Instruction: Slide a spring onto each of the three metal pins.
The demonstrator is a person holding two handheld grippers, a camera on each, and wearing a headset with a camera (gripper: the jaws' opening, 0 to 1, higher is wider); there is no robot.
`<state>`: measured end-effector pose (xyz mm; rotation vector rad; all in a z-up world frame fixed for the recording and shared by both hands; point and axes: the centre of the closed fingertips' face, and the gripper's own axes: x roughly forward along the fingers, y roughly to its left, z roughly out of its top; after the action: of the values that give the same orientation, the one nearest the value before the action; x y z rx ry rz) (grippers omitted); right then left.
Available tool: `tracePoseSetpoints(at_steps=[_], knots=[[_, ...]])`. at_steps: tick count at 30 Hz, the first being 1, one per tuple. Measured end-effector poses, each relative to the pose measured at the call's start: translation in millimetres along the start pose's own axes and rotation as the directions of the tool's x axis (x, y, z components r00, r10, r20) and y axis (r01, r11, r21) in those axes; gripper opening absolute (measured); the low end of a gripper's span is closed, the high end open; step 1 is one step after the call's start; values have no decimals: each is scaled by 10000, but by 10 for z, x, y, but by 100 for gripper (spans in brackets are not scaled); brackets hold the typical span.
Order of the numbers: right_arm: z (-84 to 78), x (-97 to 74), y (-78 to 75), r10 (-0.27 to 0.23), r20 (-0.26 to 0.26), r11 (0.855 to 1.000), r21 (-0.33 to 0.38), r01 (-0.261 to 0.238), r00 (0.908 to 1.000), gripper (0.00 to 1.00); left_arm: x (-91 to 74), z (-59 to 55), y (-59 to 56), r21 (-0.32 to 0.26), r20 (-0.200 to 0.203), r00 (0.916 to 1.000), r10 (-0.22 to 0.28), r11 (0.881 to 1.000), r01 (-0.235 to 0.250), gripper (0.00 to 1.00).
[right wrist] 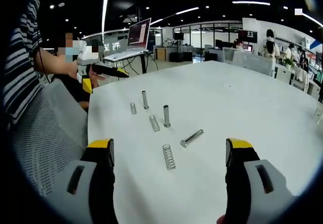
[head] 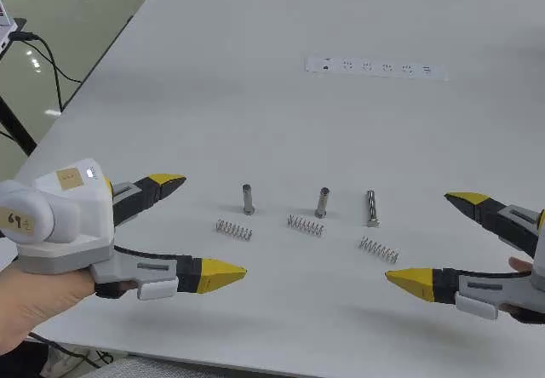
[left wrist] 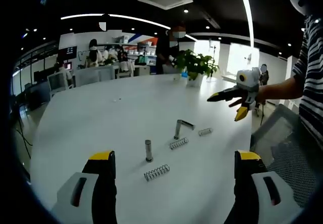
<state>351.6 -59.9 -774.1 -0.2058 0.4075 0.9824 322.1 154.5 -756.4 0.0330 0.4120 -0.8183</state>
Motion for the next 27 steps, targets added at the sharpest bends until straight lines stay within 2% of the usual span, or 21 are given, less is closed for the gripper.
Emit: tracePoseSetpoints(at_steps=[27], knots=[[20, 13, -26, -4, -106, 9999, -133, 3, 9999, 89, -60, -31, 13, -4, -138, 9999, 49, 10000, -49, 97]])
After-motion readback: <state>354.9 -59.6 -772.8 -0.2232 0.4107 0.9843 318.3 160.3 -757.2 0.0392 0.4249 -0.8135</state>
